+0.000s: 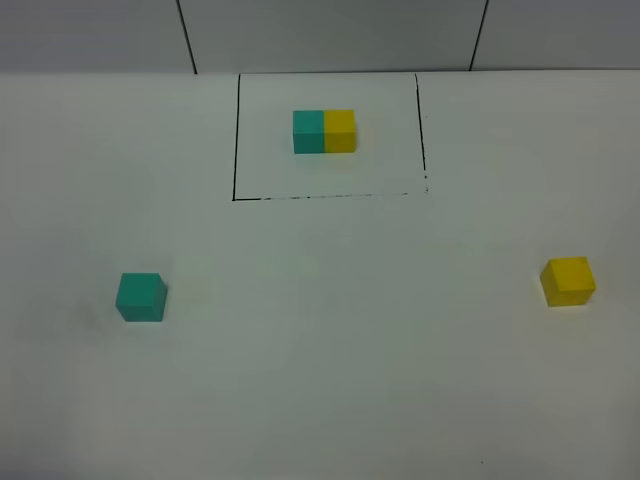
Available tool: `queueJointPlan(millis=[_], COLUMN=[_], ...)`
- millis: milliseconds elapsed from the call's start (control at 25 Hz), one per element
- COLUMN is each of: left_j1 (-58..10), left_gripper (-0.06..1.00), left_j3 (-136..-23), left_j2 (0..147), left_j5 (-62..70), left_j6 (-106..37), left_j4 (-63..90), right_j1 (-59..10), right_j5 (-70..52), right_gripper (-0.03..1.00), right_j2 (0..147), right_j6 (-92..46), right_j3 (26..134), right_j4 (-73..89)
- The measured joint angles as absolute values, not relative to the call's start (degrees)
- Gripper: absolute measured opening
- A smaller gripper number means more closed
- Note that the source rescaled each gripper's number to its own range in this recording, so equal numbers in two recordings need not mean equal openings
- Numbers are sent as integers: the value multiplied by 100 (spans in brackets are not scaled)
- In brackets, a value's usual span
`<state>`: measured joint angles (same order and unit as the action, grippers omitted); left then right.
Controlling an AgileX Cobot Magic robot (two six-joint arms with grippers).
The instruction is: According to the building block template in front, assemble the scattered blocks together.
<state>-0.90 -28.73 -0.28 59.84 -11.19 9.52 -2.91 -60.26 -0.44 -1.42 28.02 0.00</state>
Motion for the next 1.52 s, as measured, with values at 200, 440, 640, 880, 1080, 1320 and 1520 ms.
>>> queueJointPlan(millis=[200, 440, 640, 880, 1080, 1320, 1520], left_j1=[-90, -90, -90, -90, -90, -90, -110], left_gripper=[83, 83, 83, 83, 82, 82, 82], left_j3=[-2873, -2873, -3378, -4503, -4791, -4839, -5163], left_j2=[-28, 12, 744, 2866, 4863, 7161, 8292], left_j5=[5984, 5984, 6301, 6608, 6580, 5870, 5465], left_j6=[-1119, -1119, -837, -509, -201, -168, -166], left_j4=[952, 835, 771, 840, 840, 840, 829], right_j1=[-291, -291, -291, -291, -291, -291, -291], right_j5=[-6026, -6026, -6026, -6026, -6026, -6026, -6026], right_gripper=[77, 77, 77, 77, 77, 77, 77], right_j2=[-44, -44, -44, -44, -44, -44, -44], right_j6=[-142, -142, -142, -142, -142, -142, -142], right_j3=[2802, 2802, 2802, 2802, 2802, 2802, 2802], right_j4=[0, 0, 0, 0, 0, 0, 0])
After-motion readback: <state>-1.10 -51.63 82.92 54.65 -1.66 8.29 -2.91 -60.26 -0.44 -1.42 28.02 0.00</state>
